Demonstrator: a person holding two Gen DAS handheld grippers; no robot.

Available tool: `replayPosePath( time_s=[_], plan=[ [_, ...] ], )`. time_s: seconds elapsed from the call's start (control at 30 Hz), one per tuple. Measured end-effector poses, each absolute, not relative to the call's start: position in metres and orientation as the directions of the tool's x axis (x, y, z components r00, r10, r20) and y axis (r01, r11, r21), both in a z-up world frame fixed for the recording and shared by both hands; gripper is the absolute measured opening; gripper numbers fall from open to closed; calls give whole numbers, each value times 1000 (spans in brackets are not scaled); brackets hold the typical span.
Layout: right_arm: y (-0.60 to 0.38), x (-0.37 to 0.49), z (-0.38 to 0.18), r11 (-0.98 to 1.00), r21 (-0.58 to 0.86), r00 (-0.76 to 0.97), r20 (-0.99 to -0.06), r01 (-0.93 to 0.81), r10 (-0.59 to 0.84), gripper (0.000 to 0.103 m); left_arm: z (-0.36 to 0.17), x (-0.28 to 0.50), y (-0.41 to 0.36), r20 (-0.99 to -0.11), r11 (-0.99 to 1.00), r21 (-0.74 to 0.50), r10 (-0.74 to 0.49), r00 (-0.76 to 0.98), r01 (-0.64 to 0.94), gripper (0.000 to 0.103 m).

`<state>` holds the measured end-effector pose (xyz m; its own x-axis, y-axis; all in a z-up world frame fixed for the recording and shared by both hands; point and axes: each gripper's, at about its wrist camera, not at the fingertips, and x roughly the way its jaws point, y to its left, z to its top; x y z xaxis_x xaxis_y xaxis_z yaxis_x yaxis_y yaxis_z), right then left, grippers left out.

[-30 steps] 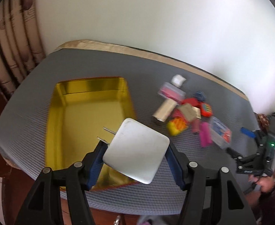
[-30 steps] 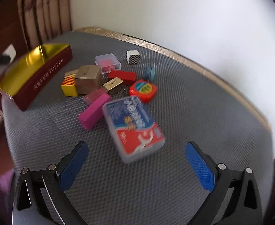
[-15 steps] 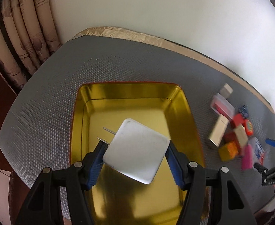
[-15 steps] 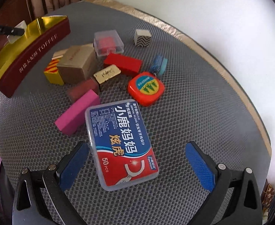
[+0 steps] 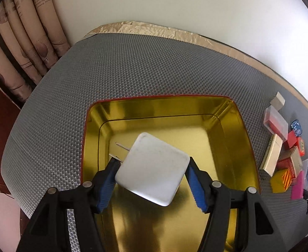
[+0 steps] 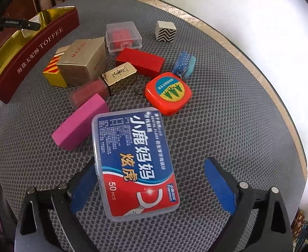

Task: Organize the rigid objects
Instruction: 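Carry the charger into the red tin and open the left tool while the right tool reaches the floss box, then close the right tool on the clear blue-and-red floss box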

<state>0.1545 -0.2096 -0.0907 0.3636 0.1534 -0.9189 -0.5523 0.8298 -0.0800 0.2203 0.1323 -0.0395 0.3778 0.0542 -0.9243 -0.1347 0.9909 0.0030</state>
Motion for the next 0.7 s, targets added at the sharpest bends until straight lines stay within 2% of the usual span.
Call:
replayPosePath(
  time_s=[0.1,0.13,0.17,0.27,0.57,0.7],
  plan=[
    [-205,160,-92,829,-70,351,-923,-555,158,95,-44,224,135,-930,990,17,67,362,-141,65],
    [-204,161,-93,829,-67,349,-924,-555,159,90,-46,225,136,-933,989,22,72,352,-143,65],
    [-203,163,-93,829,-56,340,-926,-557,165,79,-47,227,136,-936,989,27,76,344,-145,65],
    [-202,168,-91,833,-17,319,-928,-552,192,60,-47,229,136,-934,989,41,90,345,-145,65],
    [-202,169,-89,860,-21,341,-923,-510,180,60,-11,224,138,-885,994,38,83,458,-105,66],
    [-205,168,-87,873,-10,354,-916,-488,187,60,11,206,147,-866,985,-44,45,498,-166,66]
  ],
)
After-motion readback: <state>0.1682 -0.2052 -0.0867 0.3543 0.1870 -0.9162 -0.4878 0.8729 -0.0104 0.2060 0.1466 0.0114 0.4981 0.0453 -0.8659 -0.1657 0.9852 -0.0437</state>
